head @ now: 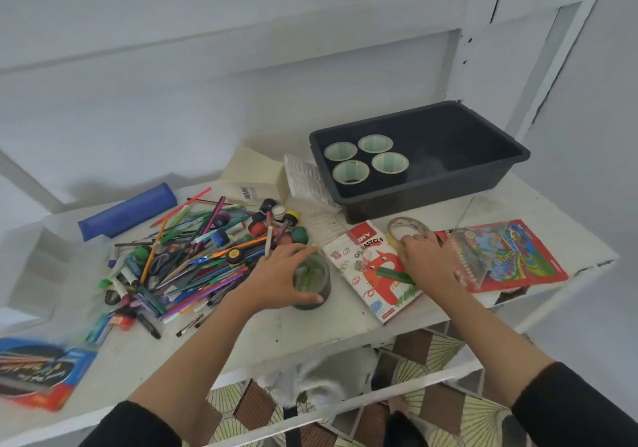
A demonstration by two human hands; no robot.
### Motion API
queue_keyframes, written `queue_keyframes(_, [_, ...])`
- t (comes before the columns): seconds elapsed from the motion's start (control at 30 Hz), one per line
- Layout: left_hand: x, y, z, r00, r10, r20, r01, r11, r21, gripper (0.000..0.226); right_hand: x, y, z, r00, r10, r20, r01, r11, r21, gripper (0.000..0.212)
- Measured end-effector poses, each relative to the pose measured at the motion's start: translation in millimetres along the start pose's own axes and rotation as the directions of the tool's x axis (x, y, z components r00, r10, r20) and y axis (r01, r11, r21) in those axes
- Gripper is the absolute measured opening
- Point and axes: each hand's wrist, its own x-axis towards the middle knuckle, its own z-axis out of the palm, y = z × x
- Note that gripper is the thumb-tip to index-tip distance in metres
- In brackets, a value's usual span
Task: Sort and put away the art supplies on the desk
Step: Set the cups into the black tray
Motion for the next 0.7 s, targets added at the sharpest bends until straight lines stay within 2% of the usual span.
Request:
queue_keyframes(0.1, [-7.5, 0.1, 9.8, 1.000, -0.010, 0.016, 0.010, 0.999, -0.044, 0.104, -0.1, -5.5, -9.4, 1.000, -0.002, -0.011, 0.003, 0.999, 0.034, 0.025])
queue_keyframes(0.23, [-11.2, 0.2, 6.4, 0.999, -0.008, -0.042, 0.001, 0.985, -0.174, 0.100, -5.7, -12.5, -24.2, 0.994, 0.061, -0.092, -0.037, 0.968, 0.246, 0.021])
queue_keyframes(0.37, [-18.8, -5.8, -9.1, 0.990, -0.008, -0.137, -0.032, 0.957, -0.290, 0.094, -13.3, -17.9, -41.2, 0.994, 0.032, -0.105, 0.019, 0.891, 0.453, 0.018])
queue_keyframes(0.57, [-7.5, -0.7, -38.4, 0.950, 0.042, -0.308, -0.127, 0.957, -0.260, 0.094, -4.5, -20.7, -70.8, 0.986, 0.001, -0.168, 0.099, 0.802, 0.589, 0.011])
queue_keyframes(0.7, [19.5, 12.7, -53.2, 0.918, 0.039, -0.394, -0.160, 0.947, -0.277, 0.093, 13.1, -14.2, -87.3, 0.969, 0.005, -0.249, 0.154, 0.774, 0.614, 0.014])
